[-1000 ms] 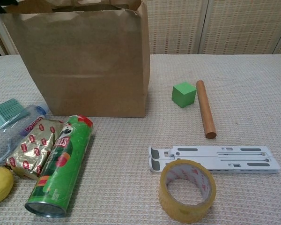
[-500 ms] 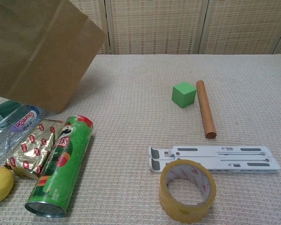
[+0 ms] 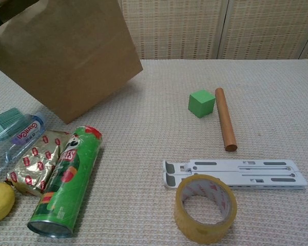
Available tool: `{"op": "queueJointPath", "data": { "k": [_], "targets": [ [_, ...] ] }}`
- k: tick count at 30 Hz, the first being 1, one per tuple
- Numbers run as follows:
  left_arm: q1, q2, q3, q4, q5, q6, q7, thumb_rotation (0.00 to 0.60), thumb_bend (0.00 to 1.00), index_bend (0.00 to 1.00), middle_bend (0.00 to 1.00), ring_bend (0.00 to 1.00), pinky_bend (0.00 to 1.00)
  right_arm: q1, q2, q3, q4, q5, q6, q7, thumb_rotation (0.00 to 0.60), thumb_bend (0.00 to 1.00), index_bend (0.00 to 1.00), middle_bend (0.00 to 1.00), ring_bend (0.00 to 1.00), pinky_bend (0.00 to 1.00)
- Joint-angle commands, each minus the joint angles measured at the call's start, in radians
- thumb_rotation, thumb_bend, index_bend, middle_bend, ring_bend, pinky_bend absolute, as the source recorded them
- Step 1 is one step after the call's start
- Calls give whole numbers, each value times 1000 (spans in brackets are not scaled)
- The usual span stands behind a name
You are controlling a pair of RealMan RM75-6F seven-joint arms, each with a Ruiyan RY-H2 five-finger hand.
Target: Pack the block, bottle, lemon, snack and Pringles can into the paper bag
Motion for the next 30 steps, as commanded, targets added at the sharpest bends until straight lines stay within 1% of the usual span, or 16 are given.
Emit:
{"op": "queueJointPath", "data": {
  "k": [1,4,7,8,10,14,17,18,20,24,28,30],
  "targets": [
    [-15,-12,-9,-8,4,1,17,600,558,448,490,479,590,0,2,-2,0,-3,-1,3,600,92,0,0,0,33],
    [-32,-17,-22,-11,9,1,31,600,545,434,473,471,578,0,4,-4,0,-5,-4,5,600,92,0,0,0,33],
    [-55,-19,-44,-8,16,0,41,600,510,410,444,454,559,1,5,-4,-2,-3,-6,5,600,92,0,0,0,33],
    [-66,-19,-51,-5,16,-6,46,600,502,386,413,430,543,2,6,-4,-2,-2,-8,3,600,91,0,0,0,33],
    [-86,-17,-64,-1,8,-22,53,600,484,326,344,367,496,2,5,-4,-3,-1,-8,0,600,92,0,0,0,33],
    [-127,-25,-92,2,-24,-45,64,600,437,127,149,171,343,1,5,-5,-4,0,-8,-7,600,92,0,0,0,33],
    [-145,-37,-107,4,-36,-38,72,600,418,15,24,49,224,0,4,-5,-4,-1,-5,-8,600,92,0,0,0,33],
    [-149,-38,-112,4,-38,-34,73,600,418,3,6,32,199,0,4,-5,-3,-1,-5,-8,600,91,0,0,0,33],
    [-151,-34,-123,0,-47,-20,75,600,418,0,0,19,185,0,4,-5,-2,-2,-4,-6,600,92,0,0,0,33],
    [-127,0,-134,-17,-71,16,70,600,417,0,0,15,186,-1,6,-5,-2,-4,-2,-2,600,91,0,0,0,33],
    [-65,58,-127,-29,-79,58,30,600,428,4,0,15,190,-3,9,-7,-2,-5,-2,4,600,92,0,0,0,33],
    [-21,95,-111,-28,-73,73,0,600,440,24,0,19,195,-3,10,-7,-3,-5,-2,4,600,92,0,0,0,33]
  ]
}}
